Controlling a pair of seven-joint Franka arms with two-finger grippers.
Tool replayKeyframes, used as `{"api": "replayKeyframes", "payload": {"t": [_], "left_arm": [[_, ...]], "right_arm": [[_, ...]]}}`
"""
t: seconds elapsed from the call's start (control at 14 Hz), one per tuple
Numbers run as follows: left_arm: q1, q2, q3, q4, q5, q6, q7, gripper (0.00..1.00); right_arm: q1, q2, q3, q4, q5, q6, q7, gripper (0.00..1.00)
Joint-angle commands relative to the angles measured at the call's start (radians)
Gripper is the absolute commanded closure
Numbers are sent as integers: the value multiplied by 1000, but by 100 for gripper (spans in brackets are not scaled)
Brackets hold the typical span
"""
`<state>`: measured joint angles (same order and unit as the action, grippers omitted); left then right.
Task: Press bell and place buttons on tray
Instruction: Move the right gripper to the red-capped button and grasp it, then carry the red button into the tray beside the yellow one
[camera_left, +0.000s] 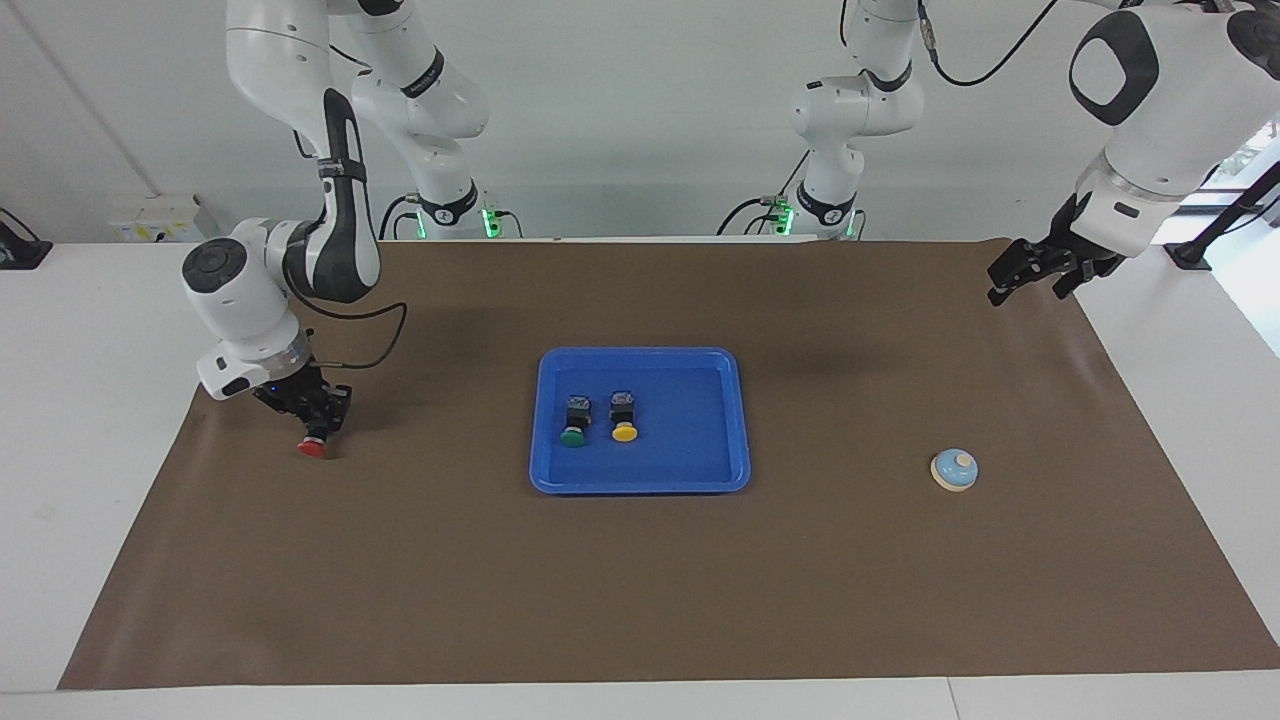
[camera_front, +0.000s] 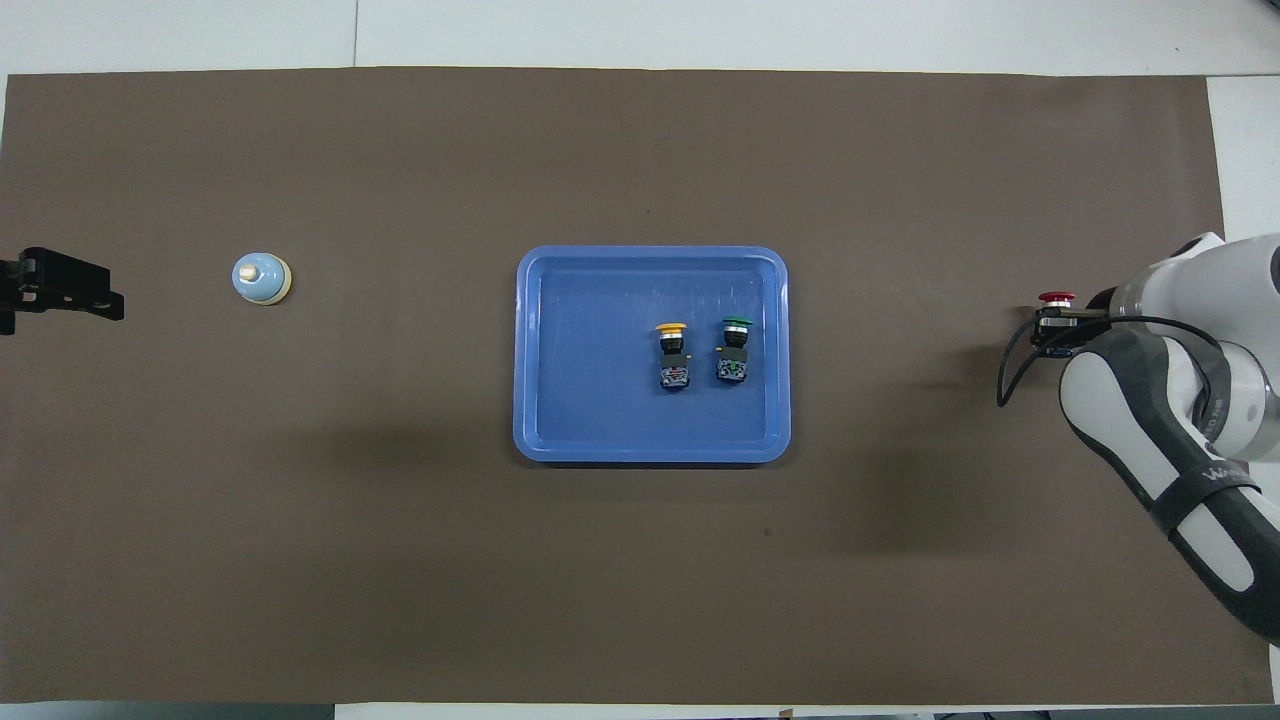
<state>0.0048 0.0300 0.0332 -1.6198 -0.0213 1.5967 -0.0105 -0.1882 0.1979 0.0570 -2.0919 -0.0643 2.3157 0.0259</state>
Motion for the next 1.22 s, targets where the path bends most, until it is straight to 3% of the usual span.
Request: {"api": "replayKeyframes", "payload": {"t": [0.0,0.29,0.72,1.15], "left_arm": [[-6,-24,5,-25,7,2,-6,0],[-6,-24,5,-25,8,2,-6,0],[-5,-25,5,-25,8,2,-6,0],[-6,-24,5,-25,9,2,-6,0]], "right_arm": [[135,1,6,131,4,-152,165,100],[372,25,6,248,96,-237,408,100],[652,38,6,268,172,-219,557,100],[793,201,4,337,164,-72,655,100]]}}
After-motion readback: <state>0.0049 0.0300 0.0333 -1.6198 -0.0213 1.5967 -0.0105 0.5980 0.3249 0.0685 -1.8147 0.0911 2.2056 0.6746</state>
